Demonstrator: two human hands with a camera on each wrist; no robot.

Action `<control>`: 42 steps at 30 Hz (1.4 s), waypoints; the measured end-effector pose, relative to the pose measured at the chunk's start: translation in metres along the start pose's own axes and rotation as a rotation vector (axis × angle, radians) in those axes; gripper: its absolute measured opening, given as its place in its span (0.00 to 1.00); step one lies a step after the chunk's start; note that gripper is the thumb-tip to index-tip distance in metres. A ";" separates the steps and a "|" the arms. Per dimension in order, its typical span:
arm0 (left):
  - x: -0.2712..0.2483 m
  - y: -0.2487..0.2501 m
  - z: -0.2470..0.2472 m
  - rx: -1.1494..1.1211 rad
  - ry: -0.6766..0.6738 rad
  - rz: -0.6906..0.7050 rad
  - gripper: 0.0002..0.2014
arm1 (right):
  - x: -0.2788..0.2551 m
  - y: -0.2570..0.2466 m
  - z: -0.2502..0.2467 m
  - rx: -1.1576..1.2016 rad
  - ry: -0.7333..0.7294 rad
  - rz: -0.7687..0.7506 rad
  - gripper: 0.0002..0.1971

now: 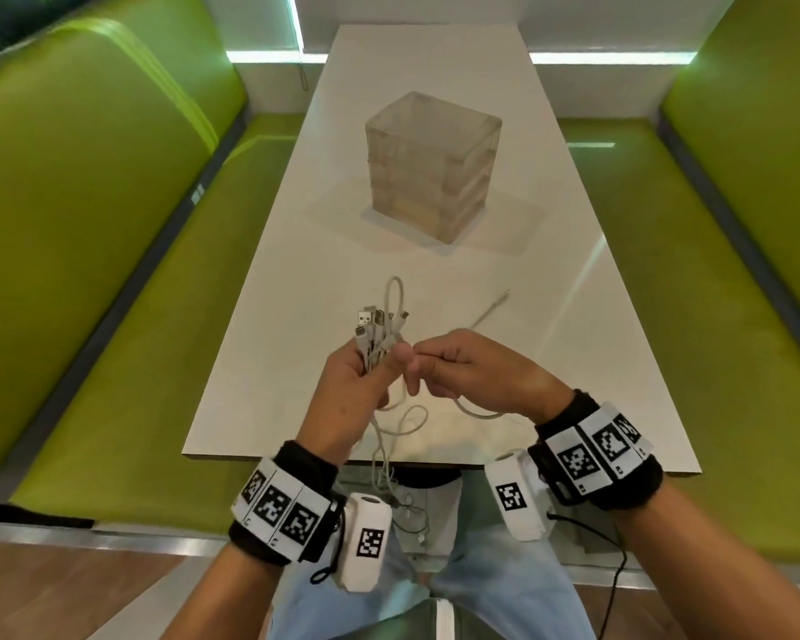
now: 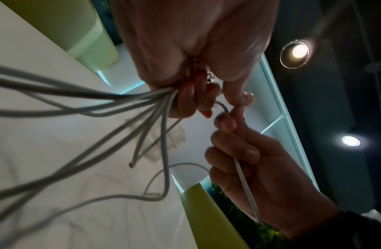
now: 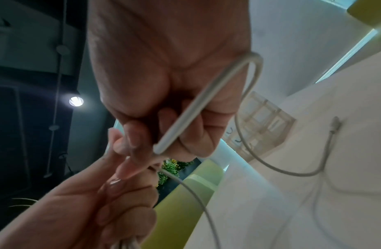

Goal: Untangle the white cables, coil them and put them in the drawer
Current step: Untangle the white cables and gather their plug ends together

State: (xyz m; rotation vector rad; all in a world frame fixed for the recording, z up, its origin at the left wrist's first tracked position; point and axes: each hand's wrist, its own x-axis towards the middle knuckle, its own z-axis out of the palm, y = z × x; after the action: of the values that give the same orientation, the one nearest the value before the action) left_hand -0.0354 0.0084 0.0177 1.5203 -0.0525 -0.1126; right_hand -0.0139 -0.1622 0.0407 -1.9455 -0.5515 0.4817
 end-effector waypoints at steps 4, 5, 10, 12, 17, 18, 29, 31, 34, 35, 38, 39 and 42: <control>0.001 0.001 0.000 -0.100 0.060 0.014 0.05 | -0.002 -0.001 0.001 -0.087 -0.125 0.029 0.11; 0.003 0.001 -0.006 -0.115 0.102 0.026 0.08 | -0.003 0.000 -0.001 -0.161 -0.186 0.072 0.11; 0.023 0.007 -0.069 -0.304 0.507 0.054 0.12 | -0.026 0.015 -0.019 -0.303 -0.199 0.231 0.13; 0.023 0.006 -0.083 -0.254 0.577 0.049 0.13 | -0.033 0.013 -0.025 -0.301 -0.130 0.205 0.12; 0.010 0.008 -0.046 -0.085 0.264 0.010 0.15 | -0.021 0.000 -0.023 -0.228 -0.012 0.076 0.12; 0.006 0.009 -0.033 0.001 0.160 0.003 0.13 | -0.017 -0.002 -0.020 -0.195 0.000 0.052 0.12; 0.002 0.011 -0.029 0.091 0.000 0.072 0.13 | -0.009 0.002 -0.014 -0.093 -0.055 0.024 0.11; 0.009 0.009 -0.056 -0.070 0.161 0.073 0.13 | -0.014 0.012 -0.023 -0.171 -0.033 0.092 0.11; 0.015 0.006 -0.081 -0.157 0.294 0.106 0.13 | -0.022 0.022 -0.028 -0.172 -0.043 0.124 0.12; 0.015 0.005 -0.080 -0.160 0.295 0.097 0.13 | -0.022 0.022 -0.025 -0.173 -0.053 0.129 0.12; 0.009 0.004 -0.058 -0.121 0.198 0.056 0.12 | -0.017 0.016 -0.011 -0.168 -0.019 0.135 0.12; 0.007 0.005 -0.049 -0.102 0.157 0.045 0.12 | -0.015 0.013 -0.007 -0.166 0.014 0.130 0.11; 0.001 0.006 -0.034 -0.031 0.062 0.037 0.12 | -0.012 0.009 -0.005 -0.104 0.137 0.114 0.07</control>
State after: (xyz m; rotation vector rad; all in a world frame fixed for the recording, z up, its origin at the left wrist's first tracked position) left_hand -0.0303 0.0428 0.0220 1.4903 -0.0292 -0.0367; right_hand -0.0190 -0.1760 0.0356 -2.1000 -0.3858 0.3936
